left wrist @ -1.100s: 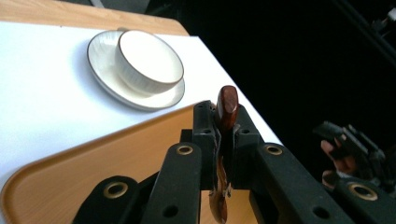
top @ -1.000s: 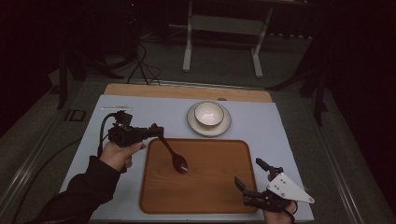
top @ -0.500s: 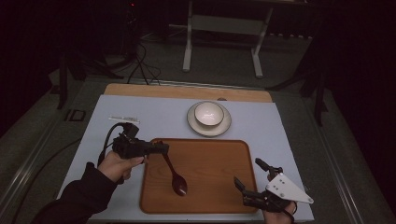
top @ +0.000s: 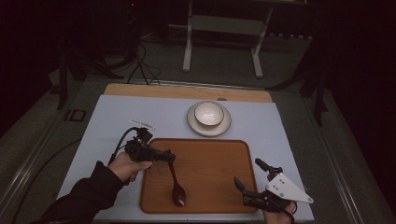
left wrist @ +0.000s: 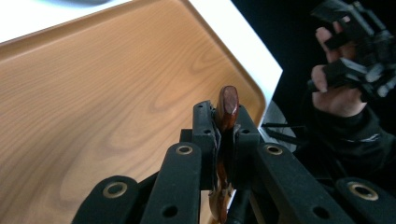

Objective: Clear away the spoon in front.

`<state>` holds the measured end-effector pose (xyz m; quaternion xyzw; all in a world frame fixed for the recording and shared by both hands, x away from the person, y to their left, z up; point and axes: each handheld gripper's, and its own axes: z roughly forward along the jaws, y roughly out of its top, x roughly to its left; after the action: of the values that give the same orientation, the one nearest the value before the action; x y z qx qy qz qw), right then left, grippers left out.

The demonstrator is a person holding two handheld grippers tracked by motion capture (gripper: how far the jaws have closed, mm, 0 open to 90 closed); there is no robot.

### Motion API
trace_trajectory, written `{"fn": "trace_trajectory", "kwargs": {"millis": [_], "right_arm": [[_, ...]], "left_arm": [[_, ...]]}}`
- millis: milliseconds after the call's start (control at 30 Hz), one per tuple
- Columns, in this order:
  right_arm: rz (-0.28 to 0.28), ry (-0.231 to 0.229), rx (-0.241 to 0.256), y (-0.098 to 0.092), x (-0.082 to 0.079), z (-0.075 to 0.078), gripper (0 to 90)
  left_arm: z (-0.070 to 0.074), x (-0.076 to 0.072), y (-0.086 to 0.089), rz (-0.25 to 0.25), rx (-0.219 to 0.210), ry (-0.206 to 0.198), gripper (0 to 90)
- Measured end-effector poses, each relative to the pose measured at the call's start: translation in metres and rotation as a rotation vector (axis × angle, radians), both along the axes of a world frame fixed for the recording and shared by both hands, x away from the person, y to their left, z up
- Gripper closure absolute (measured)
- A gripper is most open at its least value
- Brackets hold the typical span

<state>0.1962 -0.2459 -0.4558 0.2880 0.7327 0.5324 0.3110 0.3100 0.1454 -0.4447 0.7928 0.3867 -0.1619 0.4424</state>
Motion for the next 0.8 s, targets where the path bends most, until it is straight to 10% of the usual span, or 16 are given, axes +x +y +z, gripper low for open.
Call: {"fn": "trace_trajectory", "kwargs": {"millis": [433,800], "right_arm": [[0.008,0.007,-0.002,0.001,0.000,-0.001,11.9],[0.021,0.023,0.002,0.001,0.002,-0.002,11.9]], "left_arm": [[-0.017,0.016,-0.001,-0.026,0.077,0.052,83.6],[-0.041,0.031,-0.004,0.073,0.120,0.056,77.1]]}}
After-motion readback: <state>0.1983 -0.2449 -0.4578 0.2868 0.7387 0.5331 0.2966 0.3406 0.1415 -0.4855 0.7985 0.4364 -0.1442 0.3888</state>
